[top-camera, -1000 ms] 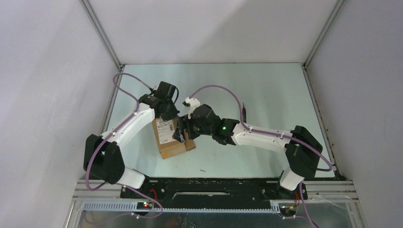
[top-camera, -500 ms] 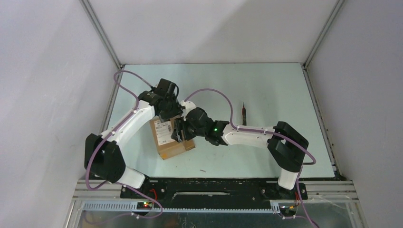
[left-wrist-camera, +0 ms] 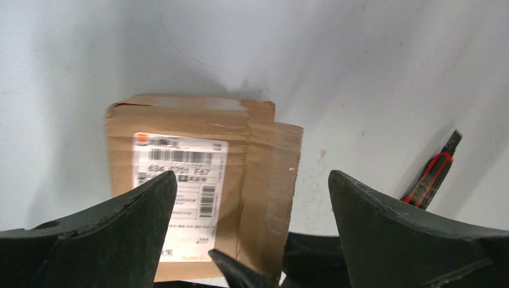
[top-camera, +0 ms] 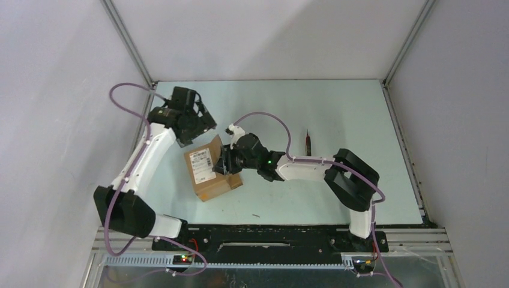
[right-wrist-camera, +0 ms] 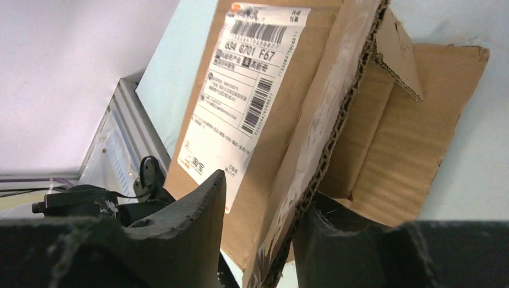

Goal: Unpack the express box

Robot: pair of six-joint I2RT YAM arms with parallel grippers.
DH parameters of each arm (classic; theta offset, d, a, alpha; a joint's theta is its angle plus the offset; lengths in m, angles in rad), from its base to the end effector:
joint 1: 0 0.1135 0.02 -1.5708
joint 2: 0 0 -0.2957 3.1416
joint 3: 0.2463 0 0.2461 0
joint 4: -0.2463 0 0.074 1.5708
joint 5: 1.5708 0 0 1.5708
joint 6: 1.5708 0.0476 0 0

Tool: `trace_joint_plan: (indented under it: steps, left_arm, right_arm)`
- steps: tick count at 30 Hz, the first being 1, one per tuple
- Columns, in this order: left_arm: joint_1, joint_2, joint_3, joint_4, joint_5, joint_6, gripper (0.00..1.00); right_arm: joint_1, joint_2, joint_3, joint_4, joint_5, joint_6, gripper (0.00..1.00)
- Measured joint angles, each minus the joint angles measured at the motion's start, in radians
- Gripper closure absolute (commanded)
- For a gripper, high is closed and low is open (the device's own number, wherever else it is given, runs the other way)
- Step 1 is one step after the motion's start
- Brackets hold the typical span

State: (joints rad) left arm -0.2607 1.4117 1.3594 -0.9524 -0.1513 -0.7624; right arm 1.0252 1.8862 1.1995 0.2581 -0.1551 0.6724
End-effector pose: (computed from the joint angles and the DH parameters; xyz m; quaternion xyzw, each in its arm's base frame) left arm 0.2720 -0.0651 0.3507 -0.2581 0.9223 -0.0730 0.2784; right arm 0.2243 0.3837 0.2394 -0.1884 0.8184 0.4475 0.3073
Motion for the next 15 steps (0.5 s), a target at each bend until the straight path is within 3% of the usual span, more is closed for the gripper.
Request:
trace_joint_plan:
  steps: [4, 8, 15]
  left_arm:
    - [0.097, -0.092, -0.043, 0.0, -0.003, -0.033, 0.0]
    - [0.193, -0.178, -0.149, 0.004, -0.004, -0.059, 0.0]
    - [0.228, -0.202, -0.266, -0.002, -0.002, -0.076, 0.0]
  right_arm:
    - [-0.031, 0.053, -0.003, 0.031, -0.093, 0.066, 0.74]
    - [-0.064, 0.078, -0.015, 0.099, -0.195, 0.154, 0.98]
    - [-0.14, 0.121, -0.072, 0.343, -0.401, 0.411, 1.0]
